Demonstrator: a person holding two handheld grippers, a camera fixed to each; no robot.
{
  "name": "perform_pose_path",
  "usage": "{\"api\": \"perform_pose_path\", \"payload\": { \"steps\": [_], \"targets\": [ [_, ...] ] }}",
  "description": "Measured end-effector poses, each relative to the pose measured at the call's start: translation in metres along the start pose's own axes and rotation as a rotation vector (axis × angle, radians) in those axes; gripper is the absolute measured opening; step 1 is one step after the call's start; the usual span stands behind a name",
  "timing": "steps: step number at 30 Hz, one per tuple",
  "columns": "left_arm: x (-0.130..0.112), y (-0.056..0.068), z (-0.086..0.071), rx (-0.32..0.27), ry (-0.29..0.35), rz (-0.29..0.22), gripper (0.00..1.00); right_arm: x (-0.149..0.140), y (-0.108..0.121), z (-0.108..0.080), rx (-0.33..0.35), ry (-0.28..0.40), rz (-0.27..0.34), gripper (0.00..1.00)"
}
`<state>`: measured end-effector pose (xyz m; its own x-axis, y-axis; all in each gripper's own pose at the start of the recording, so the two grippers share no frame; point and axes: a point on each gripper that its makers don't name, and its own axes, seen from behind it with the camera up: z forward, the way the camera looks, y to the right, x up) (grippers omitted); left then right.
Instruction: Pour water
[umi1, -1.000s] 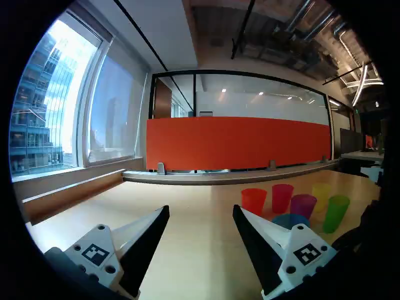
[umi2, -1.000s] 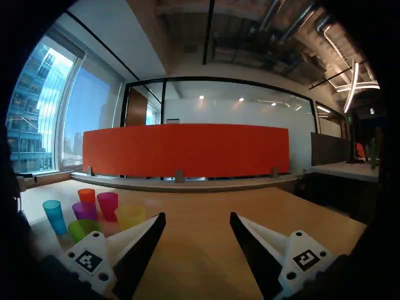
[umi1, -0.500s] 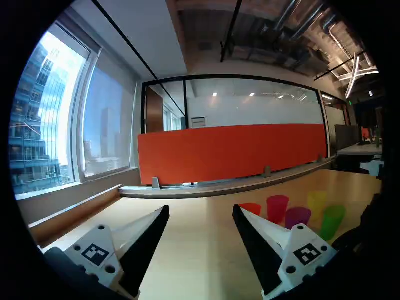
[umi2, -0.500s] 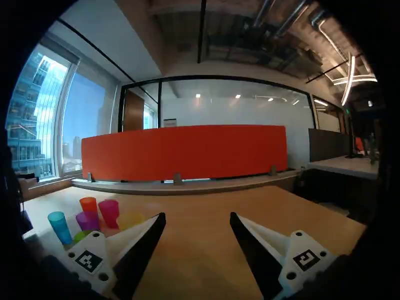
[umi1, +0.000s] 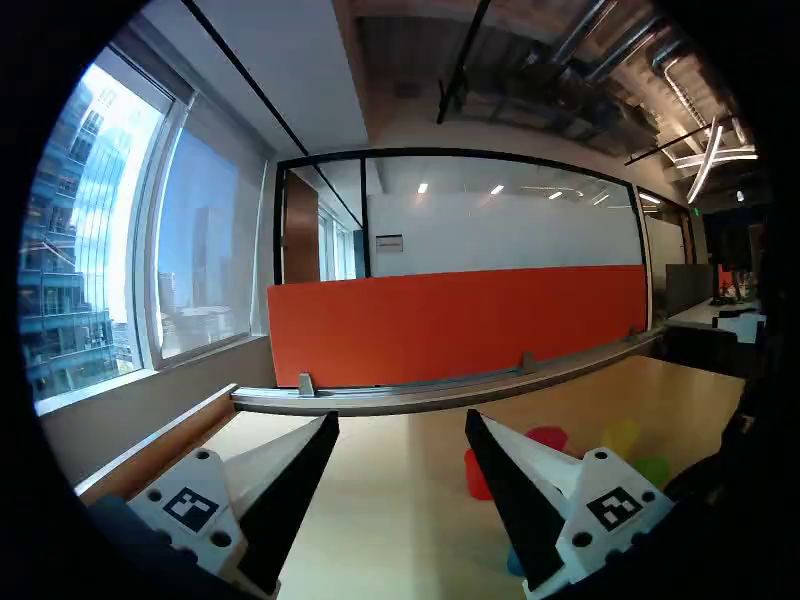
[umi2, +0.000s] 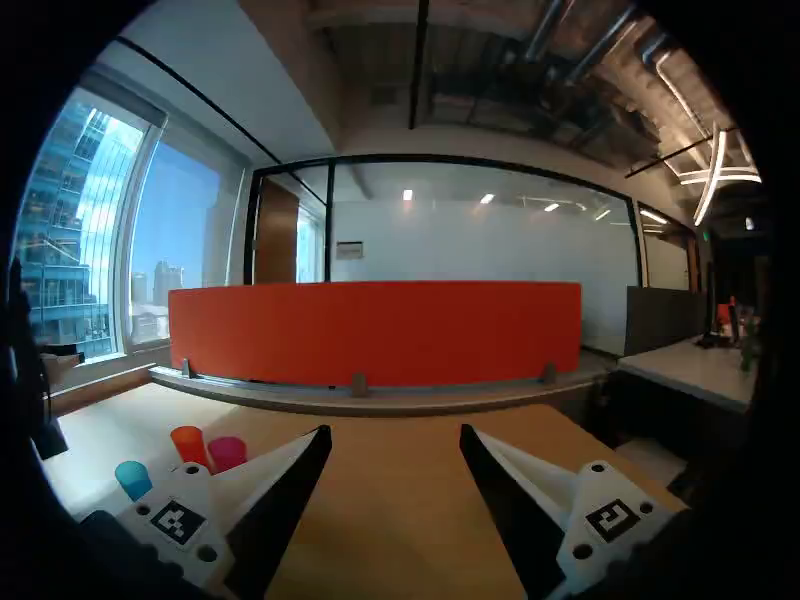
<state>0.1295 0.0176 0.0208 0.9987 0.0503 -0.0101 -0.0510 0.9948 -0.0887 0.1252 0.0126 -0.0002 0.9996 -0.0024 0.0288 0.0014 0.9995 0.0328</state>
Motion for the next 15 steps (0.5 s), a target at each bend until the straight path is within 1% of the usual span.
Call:
{"api": "perform_pose_path", "payload": {
  "steps": [6, 15],
  "targets": [
    [0.031, -0.002, 0.001, -0.024, 0.01, -0.025, 0.94, 0.032, -0.01, 0.002, 0.031, 0.001, -0.018, 0.99],
    [0.071, -0.009, 0.001, -0.042, 0.02, -0.01, 0.94, 0.064, -0.02, 0.006, 0.056, -0.01, -0.018, 0.99]
  ]
}}
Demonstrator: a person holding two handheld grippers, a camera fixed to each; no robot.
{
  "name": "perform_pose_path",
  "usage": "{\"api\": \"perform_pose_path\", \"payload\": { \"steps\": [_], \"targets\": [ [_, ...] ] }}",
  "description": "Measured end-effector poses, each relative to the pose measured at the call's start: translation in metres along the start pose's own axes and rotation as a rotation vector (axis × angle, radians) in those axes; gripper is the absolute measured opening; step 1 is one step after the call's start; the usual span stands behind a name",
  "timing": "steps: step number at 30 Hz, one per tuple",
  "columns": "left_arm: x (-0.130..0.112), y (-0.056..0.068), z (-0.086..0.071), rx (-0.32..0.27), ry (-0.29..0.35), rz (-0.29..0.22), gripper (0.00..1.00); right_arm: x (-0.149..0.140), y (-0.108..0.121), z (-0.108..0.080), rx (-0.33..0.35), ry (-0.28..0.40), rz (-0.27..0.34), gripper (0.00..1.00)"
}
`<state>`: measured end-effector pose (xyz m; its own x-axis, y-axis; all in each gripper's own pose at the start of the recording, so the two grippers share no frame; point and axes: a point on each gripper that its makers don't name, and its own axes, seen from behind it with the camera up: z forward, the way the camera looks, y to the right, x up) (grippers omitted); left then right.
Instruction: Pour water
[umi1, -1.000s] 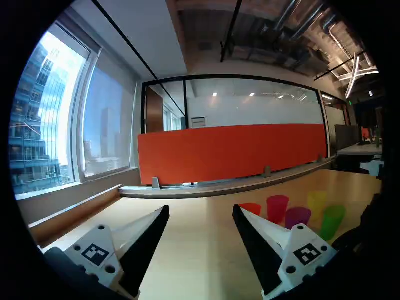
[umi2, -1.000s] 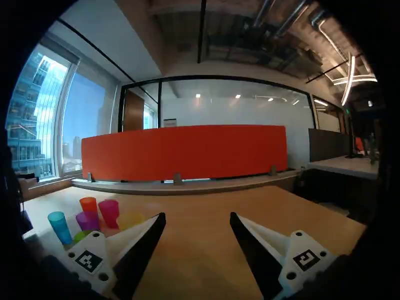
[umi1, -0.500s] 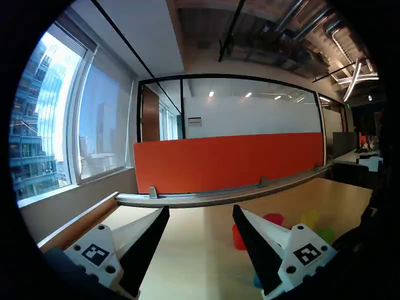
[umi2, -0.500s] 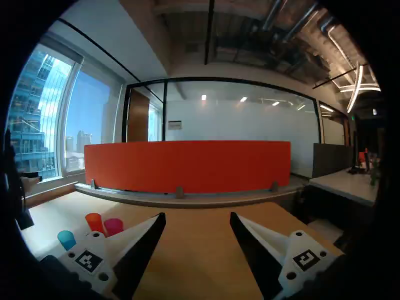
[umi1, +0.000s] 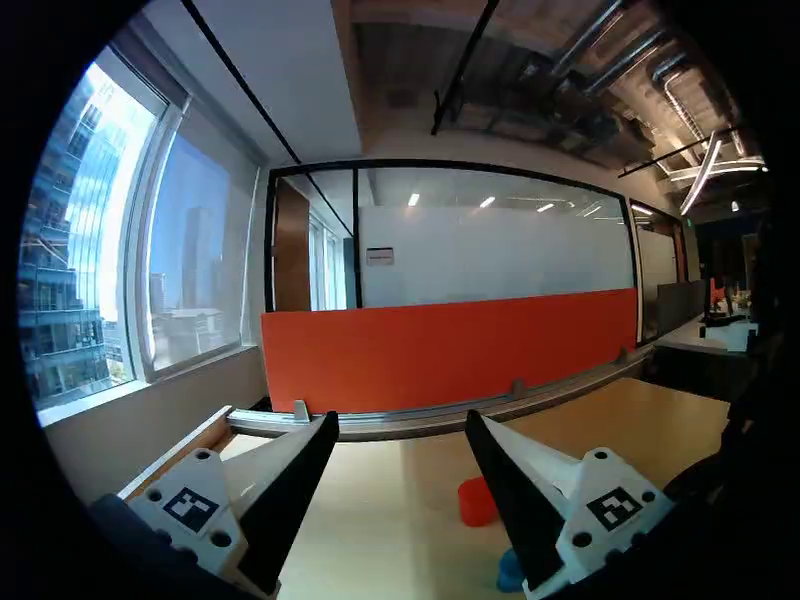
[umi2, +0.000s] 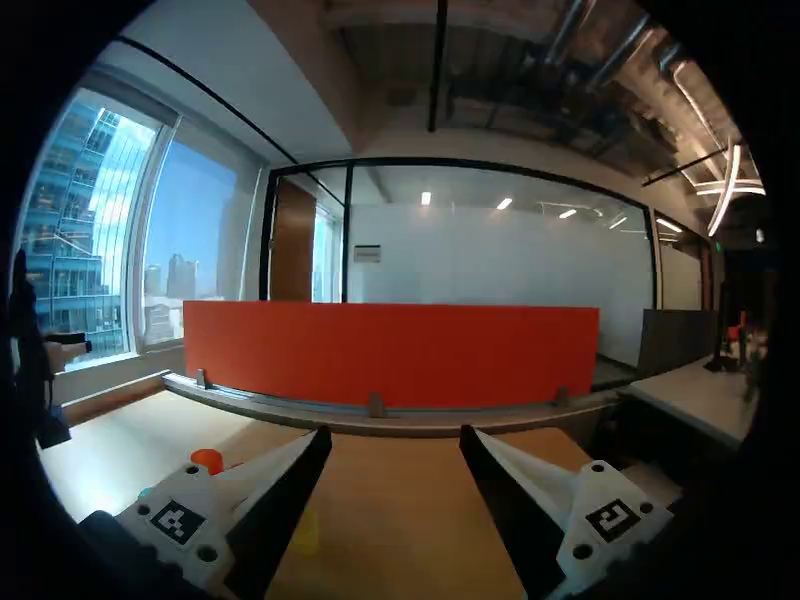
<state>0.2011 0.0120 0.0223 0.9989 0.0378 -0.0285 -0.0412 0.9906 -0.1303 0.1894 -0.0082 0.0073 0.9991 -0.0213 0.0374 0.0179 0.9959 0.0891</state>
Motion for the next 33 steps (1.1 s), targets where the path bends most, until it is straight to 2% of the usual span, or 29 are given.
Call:
{"api": "perform_pose_path", "payload": {
  "steps": [5, 11, 17, 20, 26, 33],
  "targets": [
    [0.008, -0.001, 0.002, -0.013, -0.011, -0.004, 0.94, 0.014, -0.006, 0.002, 0.018, 0.005, 0.007, 0.99],
    [0.005, 0.003, 0.005, -0.042, -0.033, -0.02, 0.94, 0.013, -0.011, 0.005, 0.041, -0.003, 0.02, 0.99],
    [0.004, 0.011, 0.009, -0.093, -0.049, -0.06, 0.94, 0.013, -0.018, 0.007, 0.089, -0.004, 0.025, 0.99],
    [0.004, 0.017, 0.01, -0.137, -0.056, -0.074, 0.94, 0.017, -0.022, 0.007, 0.125, 0.006, 0.025, 0.99],
    [0.003, 0.028, 0.009, -0.218, -0.078, -0.072, 0.94, 0.022, -0.038, 0.003, 0.229, 0.024, 0.01, 0.99],
    [0.004, 0.05, 0.006, -0.344, -0.086, -0.085, 0.94, 0.023, -0.069, -0.009, 0.379, 0.007, -0.017, 0.99]
  ]
}}
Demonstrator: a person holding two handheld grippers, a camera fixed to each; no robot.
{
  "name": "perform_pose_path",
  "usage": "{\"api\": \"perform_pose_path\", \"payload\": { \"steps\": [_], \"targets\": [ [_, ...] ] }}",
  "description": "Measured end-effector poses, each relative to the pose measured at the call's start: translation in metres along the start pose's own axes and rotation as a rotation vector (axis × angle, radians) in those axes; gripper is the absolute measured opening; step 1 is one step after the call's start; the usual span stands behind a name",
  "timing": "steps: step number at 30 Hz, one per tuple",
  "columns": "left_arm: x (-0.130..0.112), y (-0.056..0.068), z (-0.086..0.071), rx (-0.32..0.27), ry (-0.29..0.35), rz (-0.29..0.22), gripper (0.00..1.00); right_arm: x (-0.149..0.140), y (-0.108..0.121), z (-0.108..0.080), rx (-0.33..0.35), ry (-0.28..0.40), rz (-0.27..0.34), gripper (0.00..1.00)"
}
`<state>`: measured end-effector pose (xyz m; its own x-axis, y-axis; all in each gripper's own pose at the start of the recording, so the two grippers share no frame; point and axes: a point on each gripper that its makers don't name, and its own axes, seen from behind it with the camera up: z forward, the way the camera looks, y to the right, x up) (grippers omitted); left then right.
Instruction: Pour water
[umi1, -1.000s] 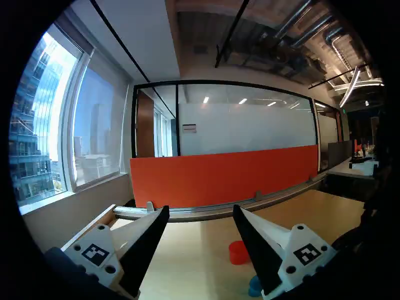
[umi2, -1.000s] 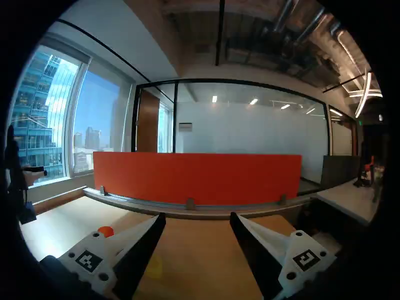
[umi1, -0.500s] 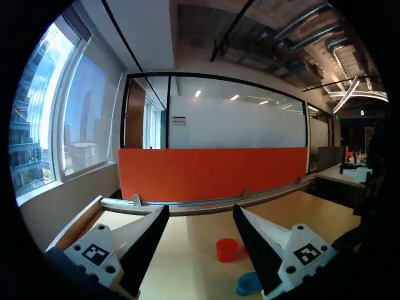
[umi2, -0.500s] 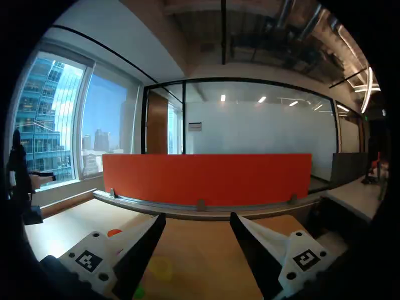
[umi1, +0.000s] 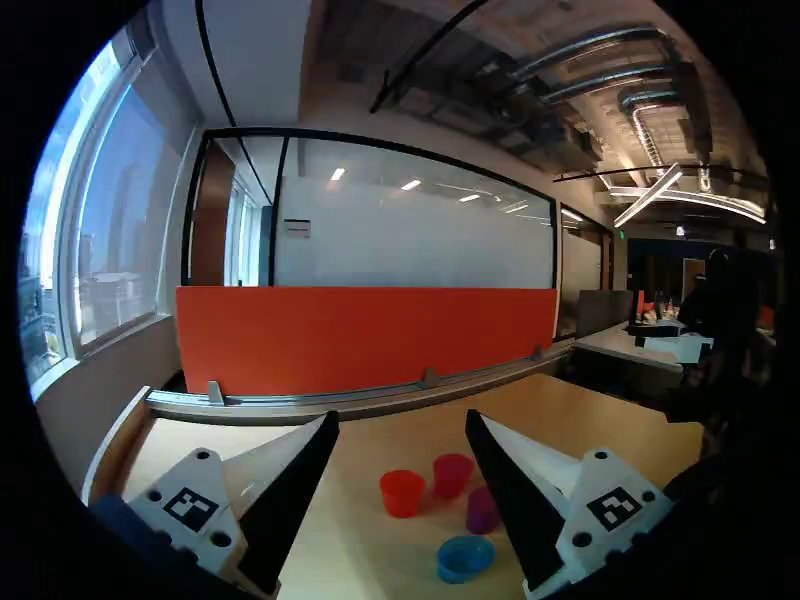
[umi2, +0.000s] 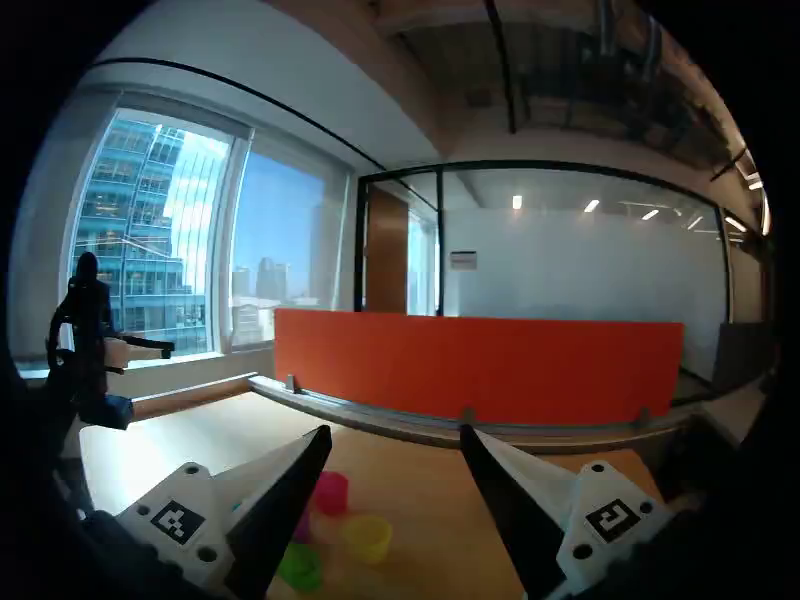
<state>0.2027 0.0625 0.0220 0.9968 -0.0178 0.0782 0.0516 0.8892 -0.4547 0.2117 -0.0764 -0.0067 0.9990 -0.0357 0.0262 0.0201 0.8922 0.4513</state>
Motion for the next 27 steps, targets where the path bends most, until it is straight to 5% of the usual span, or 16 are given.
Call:
{"api": "perform_pose_path", "payload": {
  "steps": [7, 27],
  "targets": [
    [0.002, 0.017, 0.002, -0.099, 0.002, 0.0, 0.94, 0.002, -0.025, 0.0, 0.11, -0.01, 0.008, 0.99],
    [-0.029, 0.038, -0.004, -0.266, -0.092, 0.033, 0.94, -0.021, -0.048, 0.0, 0.257, -0.109, -0.022, 0.99]
  ]
}}
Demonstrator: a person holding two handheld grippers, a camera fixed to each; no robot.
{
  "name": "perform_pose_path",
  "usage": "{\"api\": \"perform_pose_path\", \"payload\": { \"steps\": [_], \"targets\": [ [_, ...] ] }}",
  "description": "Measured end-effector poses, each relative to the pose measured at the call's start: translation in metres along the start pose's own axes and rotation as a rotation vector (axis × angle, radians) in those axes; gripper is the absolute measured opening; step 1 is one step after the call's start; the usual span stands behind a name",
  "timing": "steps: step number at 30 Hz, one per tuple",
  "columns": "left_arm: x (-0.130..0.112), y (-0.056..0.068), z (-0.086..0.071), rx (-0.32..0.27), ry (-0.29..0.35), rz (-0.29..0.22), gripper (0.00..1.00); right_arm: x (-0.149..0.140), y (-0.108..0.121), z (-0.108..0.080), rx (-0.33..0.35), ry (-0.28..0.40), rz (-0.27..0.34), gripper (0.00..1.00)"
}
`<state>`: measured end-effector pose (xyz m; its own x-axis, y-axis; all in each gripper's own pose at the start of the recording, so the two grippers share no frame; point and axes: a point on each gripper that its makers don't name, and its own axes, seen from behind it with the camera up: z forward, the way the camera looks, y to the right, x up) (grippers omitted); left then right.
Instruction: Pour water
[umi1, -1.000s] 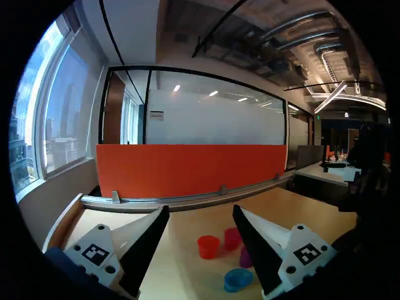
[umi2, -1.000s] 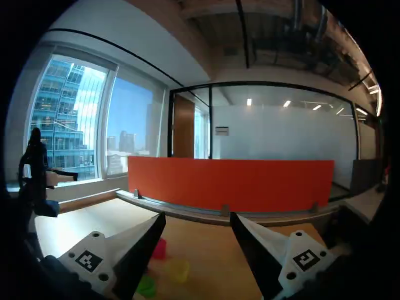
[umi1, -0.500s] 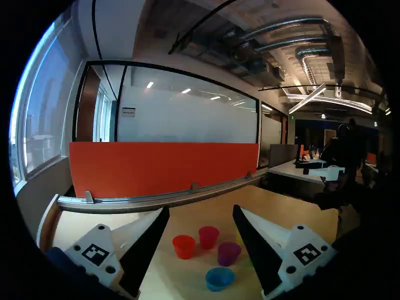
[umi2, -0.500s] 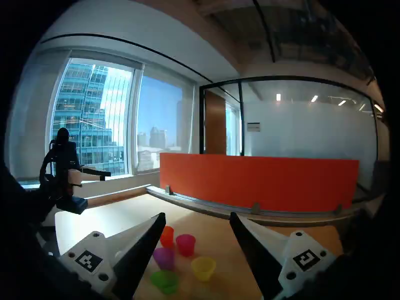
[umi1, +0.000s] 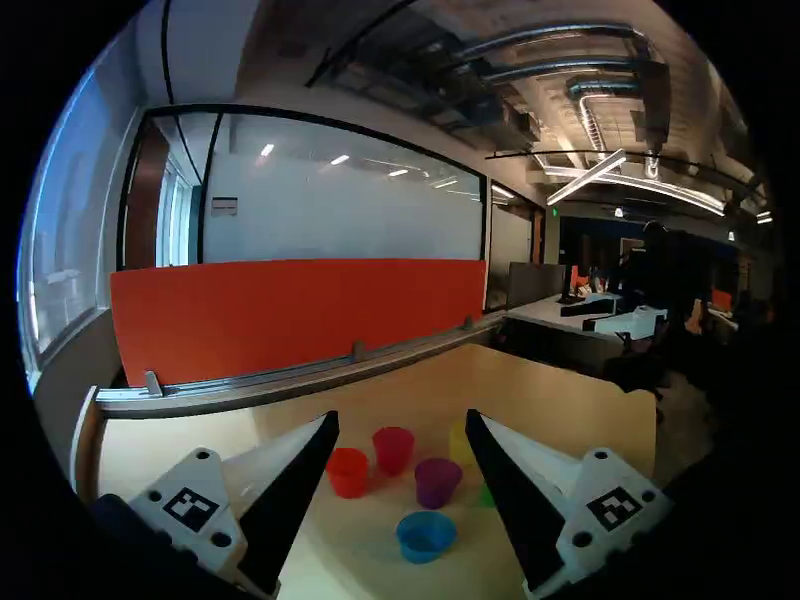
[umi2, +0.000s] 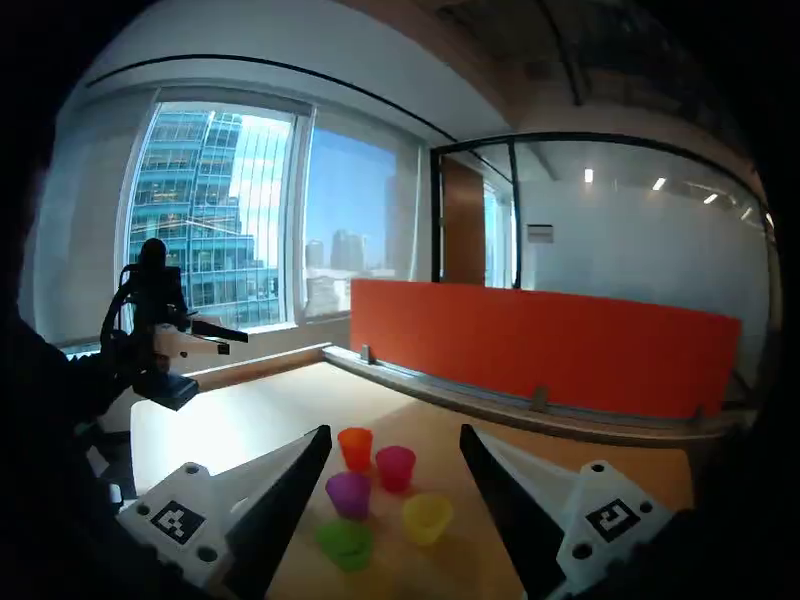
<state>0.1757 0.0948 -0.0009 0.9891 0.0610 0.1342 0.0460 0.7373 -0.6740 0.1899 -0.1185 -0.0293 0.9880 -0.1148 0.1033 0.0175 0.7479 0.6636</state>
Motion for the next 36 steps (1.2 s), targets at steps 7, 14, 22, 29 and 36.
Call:
{"api": "perform_pose_path", "payload": {
  "steps": [7, 14, 22, 29, 36],
  "targets": [
    [-0.018, 0.004, 0.002, -0.027, -0.049, 0.039, 0.94, -0.011, -0.006, 0.001, 0.029, -0.038, -0.025, 0.99],
    [-0.043, 0.008, 0.006, -0.051, -0.102, 0.067, 0.94, -0.033, -0.014, 0.002, 0.054, -0.085, -0.033, 0.99],
    [-0.078, 0.014, 0.013, -0.068, -0.166, 0.066, 0.94, -0.069, -0.019, 0.006, 0.08, -0.151, -0.033, 0.99],
    [-0.104, 0.023, 0.019, -0.096, -0.214, 0.076, 0.94, -0.097, -0.025, 0.01, 0.102, -0.198, -0.039, 0.99],
    [-0.131, 0.03, 0.023, -0.12, -0.264, 0.076, 0.94, -0.124, -0.028, 0.013, 0.119, -0.238, -0.03, 0.99]
  ]
}}
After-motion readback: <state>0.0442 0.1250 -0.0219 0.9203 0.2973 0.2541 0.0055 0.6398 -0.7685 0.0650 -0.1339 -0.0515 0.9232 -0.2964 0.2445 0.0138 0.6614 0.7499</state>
